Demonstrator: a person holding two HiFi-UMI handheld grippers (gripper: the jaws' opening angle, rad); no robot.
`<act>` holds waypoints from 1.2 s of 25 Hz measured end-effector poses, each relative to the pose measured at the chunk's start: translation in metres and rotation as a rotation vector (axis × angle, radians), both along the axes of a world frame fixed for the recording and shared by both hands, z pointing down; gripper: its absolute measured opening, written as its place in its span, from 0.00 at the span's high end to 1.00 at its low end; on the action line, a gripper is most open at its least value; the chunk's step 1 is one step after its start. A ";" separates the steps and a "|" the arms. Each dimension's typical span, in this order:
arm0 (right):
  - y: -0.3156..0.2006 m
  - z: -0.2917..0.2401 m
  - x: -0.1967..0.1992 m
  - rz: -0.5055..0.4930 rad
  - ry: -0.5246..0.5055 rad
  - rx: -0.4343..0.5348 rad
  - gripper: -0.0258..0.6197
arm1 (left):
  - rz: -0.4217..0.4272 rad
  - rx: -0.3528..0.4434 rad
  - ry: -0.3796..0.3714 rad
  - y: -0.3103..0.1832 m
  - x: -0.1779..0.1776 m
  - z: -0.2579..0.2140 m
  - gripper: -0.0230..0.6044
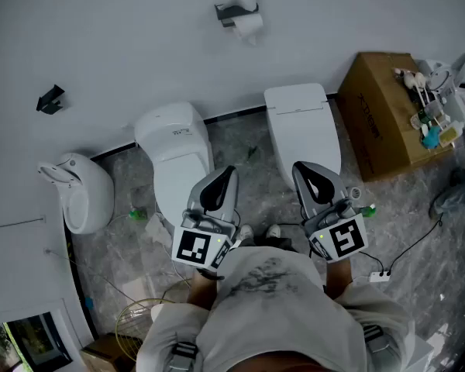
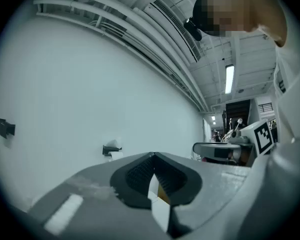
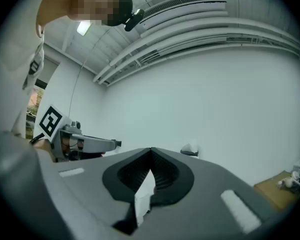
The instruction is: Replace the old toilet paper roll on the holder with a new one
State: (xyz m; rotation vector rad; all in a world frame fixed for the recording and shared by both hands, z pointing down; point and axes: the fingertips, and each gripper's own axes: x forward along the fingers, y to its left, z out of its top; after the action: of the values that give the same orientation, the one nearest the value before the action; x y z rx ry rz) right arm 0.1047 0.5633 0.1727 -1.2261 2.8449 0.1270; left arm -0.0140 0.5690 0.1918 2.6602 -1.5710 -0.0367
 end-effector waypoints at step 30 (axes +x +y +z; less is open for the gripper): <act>-0.084 0.018 -0.026 -0.007 -0.028 -0.035 0.96 | -0.029 0.008 -0.016 -0.063 -0.018 0.009 0.96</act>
State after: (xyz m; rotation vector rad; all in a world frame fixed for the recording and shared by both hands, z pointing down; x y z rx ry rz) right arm 0.0792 0.4796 0.1903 -1.2137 2.8393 0.0600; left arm -0.0318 0.5060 0.2007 2.6501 -1.6175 -0.0231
